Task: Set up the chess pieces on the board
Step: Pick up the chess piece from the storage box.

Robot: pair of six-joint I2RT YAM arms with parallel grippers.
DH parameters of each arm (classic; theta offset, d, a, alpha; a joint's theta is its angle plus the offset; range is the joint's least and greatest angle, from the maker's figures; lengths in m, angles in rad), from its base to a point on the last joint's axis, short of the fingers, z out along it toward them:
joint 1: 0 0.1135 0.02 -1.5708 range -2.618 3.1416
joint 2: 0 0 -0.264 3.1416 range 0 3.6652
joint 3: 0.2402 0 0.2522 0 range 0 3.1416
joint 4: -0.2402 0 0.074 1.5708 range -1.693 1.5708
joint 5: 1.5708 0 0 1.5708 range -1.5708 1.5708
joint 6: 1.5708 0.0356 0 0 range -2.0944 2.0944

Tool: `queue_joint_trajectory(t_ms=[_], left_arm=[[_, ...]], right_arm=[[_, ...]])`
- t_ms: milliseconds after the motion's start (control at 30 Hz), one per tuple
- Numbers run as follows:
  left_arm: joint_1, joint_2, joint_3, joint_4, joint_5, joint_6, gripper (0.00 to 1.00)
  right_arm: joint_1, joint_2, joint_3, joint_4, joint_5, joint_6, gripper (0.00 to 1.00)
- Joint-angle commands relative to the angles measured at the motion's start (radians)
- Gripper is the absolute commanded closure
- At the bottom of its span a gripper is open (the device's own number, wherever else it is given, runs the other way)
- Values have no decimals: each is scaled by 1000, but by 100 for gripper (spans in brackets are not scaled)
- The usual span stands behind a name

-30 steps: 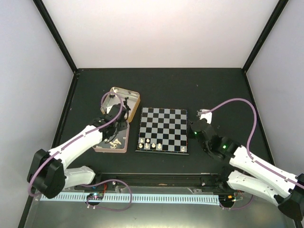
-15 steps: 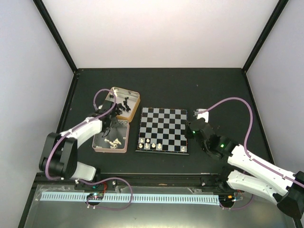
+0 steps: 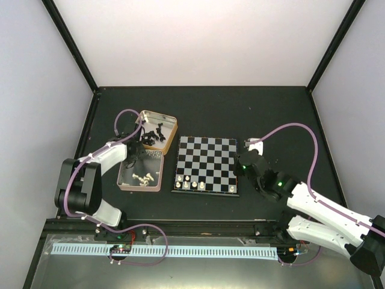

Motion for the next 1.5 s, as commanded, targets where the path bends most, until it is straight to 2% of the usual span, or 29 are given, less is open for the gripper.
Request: queue_joint_trajectory(t_ms=[0, 200, 433, 600, 800, 900, 1000, 1133, 1300, 1467], left_arm=[[11, 27, 62, -47, -58, 21, 65], [11, 44, 57, -68, -58, 29, 63], [11, 67, 32, -61, 38, 51, 64], [11, 64, 5, -58, 93, 55, 77], [10, 52, -8, -53, 105, 54, 87], [11, 46, -8, -60, 112, 54, 87], [11, 34, -13, -61, 129, 56, 80], [11, 26, -16, -65, 153, 61, 77], [9, 14, -24, -66, 177, 61, 78], [10, 16, -22, -64, 162, 64, 85]], right_arm=[[-3, 8, 9, 15, 2, 4, 61], [-4, 17, 8, 17, -1, 5, 61], [-4, 16, 4, 17, -5, 13, 61], [-3, 14, 2, 17, -8, 16, 61], [-3, 10, 1, 15, -8, 16, 61], [-4, 7, -1, 14, -8, 16, 61], [-3, 3, -4, 15, -8, 16, 61], [-3, 1, -7, 18, -12, 19, 61], [-3, -1, -10, 20, -12, 19, 61], [-3, -4, -13, 21, -14, 17, 61]])
